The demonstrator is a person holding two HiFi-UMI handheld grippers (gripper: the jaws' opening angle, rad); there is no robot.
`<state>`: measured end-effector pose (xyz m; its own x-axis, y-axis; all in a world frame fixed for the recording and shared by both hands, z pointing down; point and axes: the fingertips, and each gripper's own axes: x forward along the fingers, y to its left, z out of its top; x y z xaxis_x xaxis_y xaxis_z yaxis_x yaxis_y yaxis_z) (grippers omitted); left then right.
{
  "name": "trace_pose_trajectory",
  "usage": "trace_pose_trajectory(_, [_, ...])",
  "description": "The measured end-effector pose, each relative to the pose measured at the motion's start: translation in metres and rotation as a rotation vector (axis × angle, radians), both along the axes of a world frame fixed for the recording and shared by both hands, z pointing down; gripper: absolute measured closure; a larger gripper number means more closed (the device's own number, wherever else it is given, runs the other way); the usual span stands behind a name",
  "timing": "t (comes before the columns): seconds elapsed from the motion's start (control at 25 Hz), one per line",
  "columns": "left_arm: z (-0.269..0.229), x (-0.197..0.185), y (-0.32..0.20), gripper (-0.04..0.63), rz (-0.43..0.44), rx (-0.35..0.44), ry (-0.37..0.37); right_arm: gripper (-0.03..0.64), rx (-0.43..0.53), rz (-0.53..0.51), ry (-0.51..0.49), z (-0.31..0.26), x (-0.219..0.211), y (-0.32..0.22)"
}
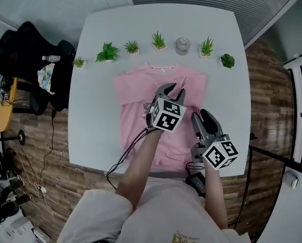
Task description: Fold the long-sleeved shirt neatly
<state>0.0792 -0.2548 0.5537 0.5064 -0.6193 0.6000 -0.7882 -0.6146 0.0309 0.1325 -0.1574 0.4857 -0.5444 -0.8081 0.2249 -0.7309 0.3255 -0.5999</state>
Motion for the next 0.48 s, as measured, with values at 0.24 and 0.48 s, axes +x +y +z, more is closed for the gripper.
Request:
trace_pose_trajectory(0.24, [0.014,0.014,0.016,0.33,0.064,-0.061,-0.01,0.44,-0.019,-0.003,-0.013,0.011,0.006,0.0])
trace_pose_trajectory(0.48, [-0.007,-0.013,0.008,0.265,-0.035,-0.005,0.026,0.439,0.012,-0.047,0.064,0.012,0.003,0.0])
